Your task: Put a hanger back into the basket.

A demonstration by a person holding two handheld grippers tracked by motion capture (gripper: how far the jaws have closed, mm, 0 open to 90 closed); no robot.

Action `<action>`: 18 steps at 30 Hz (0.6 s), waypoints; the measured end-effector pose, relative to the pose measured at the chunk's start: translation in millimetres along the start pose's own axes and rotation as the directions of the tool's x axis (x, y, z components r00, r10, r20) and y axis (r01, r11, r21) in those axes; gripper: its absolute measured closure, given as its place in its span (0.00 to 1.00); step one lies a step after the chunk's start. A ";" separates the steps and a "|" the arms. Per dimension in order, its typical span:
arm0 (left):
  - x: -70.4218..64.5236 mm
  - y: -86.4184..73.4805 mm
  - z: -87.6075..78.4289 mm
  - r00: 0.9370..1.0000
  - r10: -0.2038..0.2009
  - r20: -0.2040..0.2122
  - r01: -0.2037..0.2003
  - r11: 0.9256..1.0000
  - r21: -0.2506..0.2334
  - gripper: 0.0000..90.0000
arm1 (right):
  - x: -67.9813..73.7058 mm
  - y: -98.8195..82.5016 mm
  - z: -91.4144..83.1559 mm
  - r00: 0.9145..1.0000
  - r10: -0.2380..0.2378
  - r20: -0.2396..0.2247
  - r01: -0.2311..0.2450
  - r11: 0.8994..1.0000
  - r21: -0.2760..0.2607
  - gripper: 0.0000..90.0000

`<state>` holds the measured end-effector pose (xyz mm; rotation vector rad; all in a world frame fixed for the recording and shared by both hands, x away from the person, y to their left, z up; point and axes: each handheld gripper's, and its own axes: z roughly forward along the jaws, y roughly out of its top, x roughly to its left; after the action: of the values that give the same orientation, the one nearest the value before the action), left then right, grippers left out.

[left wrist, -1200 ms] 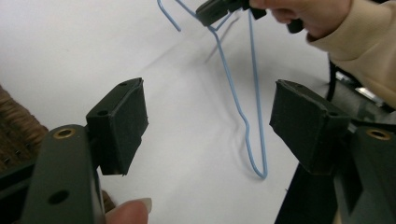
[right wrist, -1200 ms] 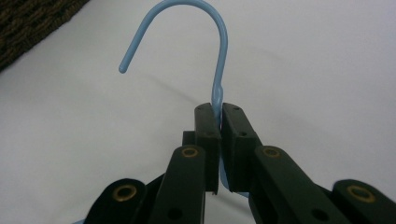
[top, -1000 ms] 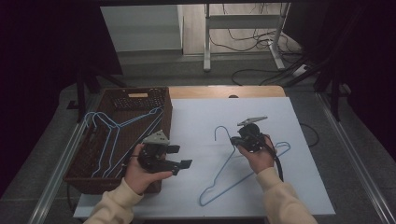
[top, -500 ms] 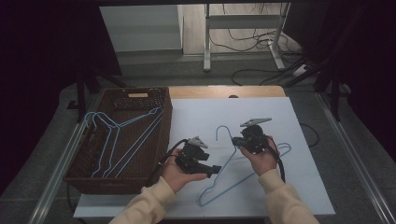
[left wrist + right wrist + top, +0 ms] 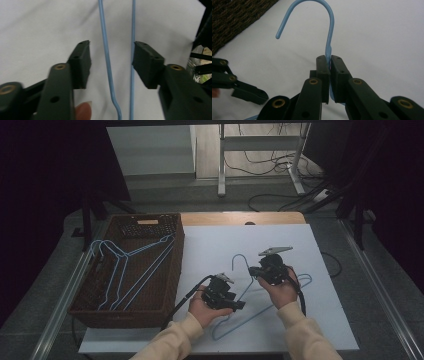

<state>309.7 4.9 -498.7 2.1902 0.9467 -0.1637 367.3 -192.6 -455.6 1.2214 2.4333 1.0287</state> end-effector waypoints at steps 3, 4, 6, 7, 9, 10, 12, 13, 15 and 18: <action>2.2 -0.9 8.5 1.000 -0.010 -0.001 0.010 1.000 0.021 0.65 | -0.7 0.1 -1.0 1.000 -0.002 -0.002 0.002 1.000 -0.007 0.95; 2.6 -1.3 10.0 1.000 -0.015 0.000 0.015 1.000 0.023 0.67 | -0.4 0.1 -1.6 1.000 0.005 -0.002 -0.005 1.000 -0.007 0.95; 3.9 -2.1 12.9 1.000 -0.018 0.005 0.018 0.999 0.030 0.72 | -0.7 0.1 -2.6 1.000 0.009 -0.005 -0.009 1.000 -0.011 0.95; 4.4 -2.5 13.7 1.000 -0.021 0.007 0.021 0.999 0.030 0.76 | -0.9 0.1 -2.9 1.000 0.010 -0.006 -0.010 1.000 -0.011 0.95; 5.3 -2.8 14.1 0.999 -0.026 0.018 0.026 0.999 0.028 0.84 | -1.0 0.1 -3.5 1.000 0.011 -0.007 -0.011 1.000 -0.014 0.95; 5.7 -2.9 14.2 0.999 -0.028 0.023 0.028 0.999 0.029 0.87 | -1.2 0.1 -3.8 1.000 0.011 -0.008 -0.011 1.000 -0.015 0.95; 6.7 -3.3 13.8 0.999 -0.034 0.028 0.033 0.999 0.028 0.94 | -1.6 0.1 -4.1 1.000 0.015 -0.014 -0.015 1.000 -0.016 0.95; 7.3 -3.5 13.4 0.999 -0.041 0.034 0.040 0.999 0.028 0.94 | -1.7 0.1 -4.4 1.000 0.017 -0.016 -0.017 1.000 -0.014 0.95; 8.9 -3.4 11.5 0.998 -0.053 0.042 0.052 0.998 0.027 0.95 | -2.0 0.0 -5.0 1.000 0.018 -0.020 -0.018 1.000 -0.020 0.95; 11.4 -3.1 6.6 0.996 -0.062 0.061 0.062 0.998 0.015 0.96 | -2.5 0.3 -7.3 0.999 0.023 -0.032 -0.024 0.999 -0.037 0.94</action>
<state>317.0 8.5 -509.6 2.1565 0.9823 -0.2653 365.5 -197.9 -450.4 1.2333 2.4177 1.1030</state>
